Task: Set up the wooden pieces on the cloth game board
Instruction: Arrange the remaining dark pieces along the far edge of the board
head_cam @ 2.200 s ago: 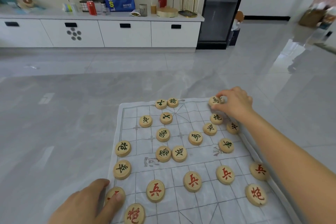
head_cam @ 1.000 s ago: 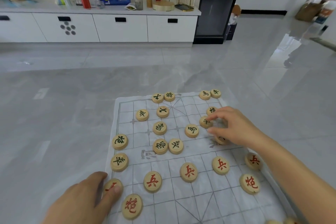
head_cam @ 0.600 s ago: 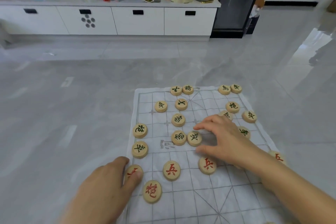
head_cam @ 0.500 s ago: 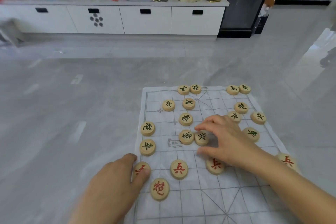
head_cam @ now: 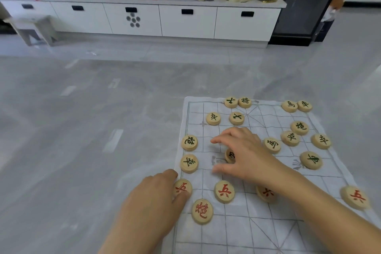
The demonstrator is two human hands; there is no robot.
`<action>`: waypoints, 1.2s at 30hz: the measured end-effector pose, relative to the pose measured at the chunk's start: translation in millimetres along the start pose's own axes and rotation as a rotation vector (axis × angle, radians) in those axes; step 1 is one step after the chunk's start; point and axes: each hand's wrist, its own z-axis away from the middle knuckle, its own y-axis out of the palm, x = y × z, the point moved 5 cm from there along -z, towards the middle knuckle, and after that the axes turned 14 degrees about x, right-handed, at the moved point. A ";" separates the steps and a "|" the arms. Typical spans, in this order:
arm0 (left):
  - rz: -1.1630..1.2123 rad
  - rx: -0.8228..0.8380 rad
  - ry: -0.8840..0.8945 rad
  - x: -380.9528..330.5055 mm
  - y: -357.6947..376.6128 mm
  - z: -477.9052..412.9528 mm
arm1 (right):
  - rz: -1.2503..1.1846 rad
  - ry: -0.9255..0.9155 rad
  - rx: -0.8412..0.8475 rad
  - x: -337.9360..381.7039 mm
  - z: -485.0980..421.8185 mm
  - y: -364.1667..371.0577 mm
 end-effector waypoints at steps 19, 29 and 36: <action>-0.006 -0.022 0.040 -3.5 0.3 -2.4 | -0.254 0.385 -0.220 -128.0 99.1 -27.0; -0.033 0.051 -0.007 -2.0 0.5 -8.2 | -0.279 0.546 -0.370 -165.4 127.5 -44.7; -0.061 0.053 -0.001 0.4 3.7 -10.9 | -0.330 0.607 -0.365 -185.8 155.5 -36.6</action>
